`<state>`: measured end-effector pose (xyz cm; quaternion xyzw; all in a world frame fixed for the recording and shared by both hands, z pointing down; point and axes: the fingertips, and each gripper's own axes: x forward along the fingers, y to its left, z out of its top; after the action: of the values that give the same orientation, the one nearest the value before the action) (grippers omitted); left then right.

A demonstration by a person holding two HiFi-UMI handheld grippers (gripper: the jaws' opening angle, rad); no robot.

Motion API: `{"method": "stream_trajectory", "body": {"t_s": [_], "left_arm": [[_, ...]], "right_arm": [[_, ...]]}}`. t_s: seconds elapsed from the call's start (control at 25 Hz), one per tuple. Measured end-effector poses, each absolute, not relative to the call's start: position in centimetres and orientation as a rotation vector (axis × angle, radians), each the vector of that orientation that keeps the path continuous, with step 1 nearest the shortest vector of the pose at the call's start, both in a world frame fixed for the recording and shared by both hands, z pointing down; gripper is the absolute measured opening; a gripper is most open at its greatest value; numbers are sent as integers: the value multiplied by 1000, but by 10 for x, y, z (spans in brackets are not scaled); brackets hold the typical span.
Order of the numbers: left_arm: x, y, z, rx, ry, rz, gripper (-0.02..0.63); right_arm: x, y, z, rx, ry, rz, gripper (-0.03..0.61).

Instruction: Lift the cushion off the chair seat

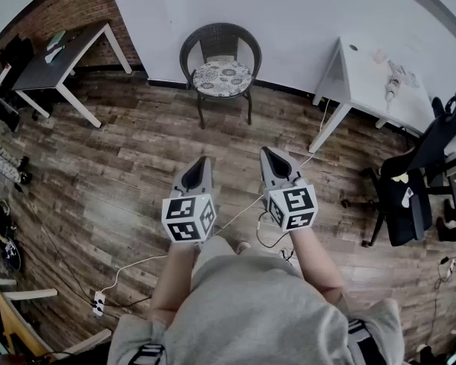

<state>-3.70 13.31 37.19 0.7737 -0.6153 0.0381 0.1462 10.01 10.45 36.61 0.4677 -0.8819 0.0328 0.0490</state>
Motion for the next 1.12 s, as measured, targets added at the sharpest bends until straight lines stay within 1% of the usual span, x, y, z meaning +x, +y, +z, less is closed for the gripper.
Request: {"method": "stream_trajectory", "body": {"t_s": [0.56,0.8,1.12], "left_arm": [[-32,156,366,2214,-1798,66,12],[-27,160,363,2221,-1803,63,12],[-30,156,371,2192,-1794,90,12]], "right_arm": [[106,126,355,1391,-2717,58,-1],[112,128,355,1394,-2783,161,0],[104,124,370,1351,-2767,191,2]]}}
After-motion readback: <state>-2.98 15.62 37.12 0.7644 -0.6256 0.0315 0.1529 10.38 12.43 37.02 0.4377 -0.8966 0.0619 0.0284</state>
